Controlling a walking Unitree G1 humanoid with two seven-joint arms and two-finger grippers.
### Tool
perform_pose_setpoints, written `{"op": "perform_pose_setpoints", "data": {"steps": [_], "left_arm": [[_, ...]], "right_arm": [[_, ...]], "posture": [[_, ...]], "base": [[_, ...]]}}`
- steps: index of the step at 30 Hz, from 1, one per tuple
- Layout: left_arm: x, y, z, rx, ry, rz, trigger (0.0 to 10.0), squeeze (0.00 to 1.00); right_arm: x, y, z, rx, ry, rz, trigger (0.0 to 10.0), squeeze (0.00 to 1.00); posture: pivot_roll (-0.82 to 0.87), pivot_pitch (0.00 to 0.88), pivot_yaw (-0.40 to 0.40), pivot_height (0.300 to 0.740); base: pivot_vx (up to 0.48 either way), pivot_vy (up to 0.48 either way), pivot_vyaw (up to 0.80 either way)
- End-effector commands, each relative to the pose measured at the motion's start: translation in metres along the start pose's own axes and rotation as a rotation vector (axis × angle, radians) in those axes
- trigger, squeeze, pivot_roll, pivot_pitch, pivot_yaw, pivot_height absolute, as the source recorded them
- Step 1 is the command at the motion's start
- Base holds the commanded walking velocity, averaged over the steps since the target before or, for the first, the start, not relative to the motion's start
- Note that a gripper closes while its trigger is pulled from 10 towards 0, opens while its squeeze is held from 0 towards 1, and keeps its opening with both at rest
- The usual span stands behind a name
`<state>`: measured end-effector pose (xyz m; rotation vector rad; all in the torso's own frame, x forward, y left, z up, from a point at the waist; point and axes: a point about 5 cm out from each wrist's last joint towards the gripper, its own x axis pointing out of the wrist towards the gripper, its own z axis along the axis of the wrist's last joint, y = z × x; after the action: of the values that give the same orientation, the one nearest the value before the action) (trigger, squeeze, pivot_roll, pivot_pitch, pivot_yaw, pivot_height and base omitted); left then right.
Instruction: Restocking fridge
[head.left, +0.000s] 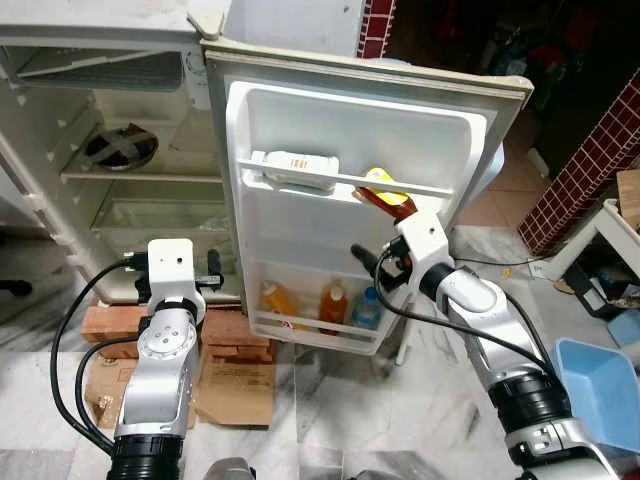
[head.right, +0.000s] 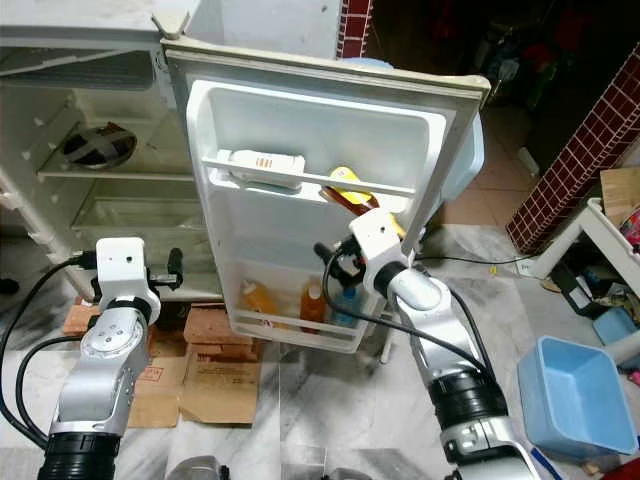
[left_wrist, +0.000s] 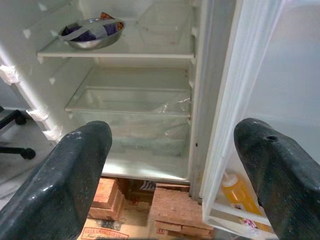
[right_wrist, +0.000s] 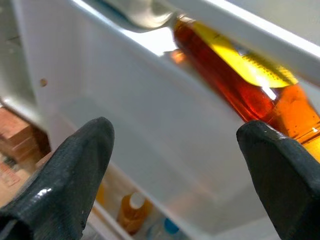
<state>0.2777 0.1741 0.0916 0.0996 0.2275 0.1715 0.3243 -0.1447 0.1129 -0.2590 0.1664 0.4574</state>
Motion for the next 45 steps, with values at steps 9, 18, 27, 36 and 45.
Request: {"op": "perform_pose_setpoints", "data": {"steps": [9, 18, 27, 36, 45], "left_arm": [[0.000, 0.002, -0.001, 0.003, 0.008, 0.013, 10.0, 0.00], [0.001, 0.001, 0.000, 0.007, 0.007, 0.012, 10.0, 0.00], [0.003, -0.001, 0.000, 0.008, 0.007, 0.009, 10.0, 0.00], [0.001, -0.002, -0.001, -0.003, 0.007, 0.016, 10.0, 0.00], [0.002, -0.004, -0.002, -0.002, 0.013, -0.002, 10.0, 0.00]], "right_arm": [[0.002, -0.011, 0.005, 0.003, -0.031, -0.072, 10.0, 0.00], [0.010, -0.001, 0.008, 0.022, -0.052, -0.102, 10.0, 0.00], [0.041, 0.036, 0.033, 0.140, -0.106, -0.048, 10.0, 0.00], [0.032, 0.030, 0.029, 0.145, -0.108, -0.028, 10.0, 0.00], [0.003, 0.005, 0.004, 0.084, -0.041, -0.077, 10.0, 0.00]], "posture": [[0.07, 0.000, -0.047, 0.740], [0.07, 0.000, -0.045, 0.740], [0.07, 0.000, -0.052, 0.740], [0.07, 0.000, -0.065, 0.740], [0.06, 0.000, -0.048, 0.740]], "base": [[0.000, 0.000, 0.00], [0.000, 0.000, 0.00], [0.000, 0.000, 0.00], [0.000, 0.000, 0.00], [0.000, 0.000, 0.00]]}}
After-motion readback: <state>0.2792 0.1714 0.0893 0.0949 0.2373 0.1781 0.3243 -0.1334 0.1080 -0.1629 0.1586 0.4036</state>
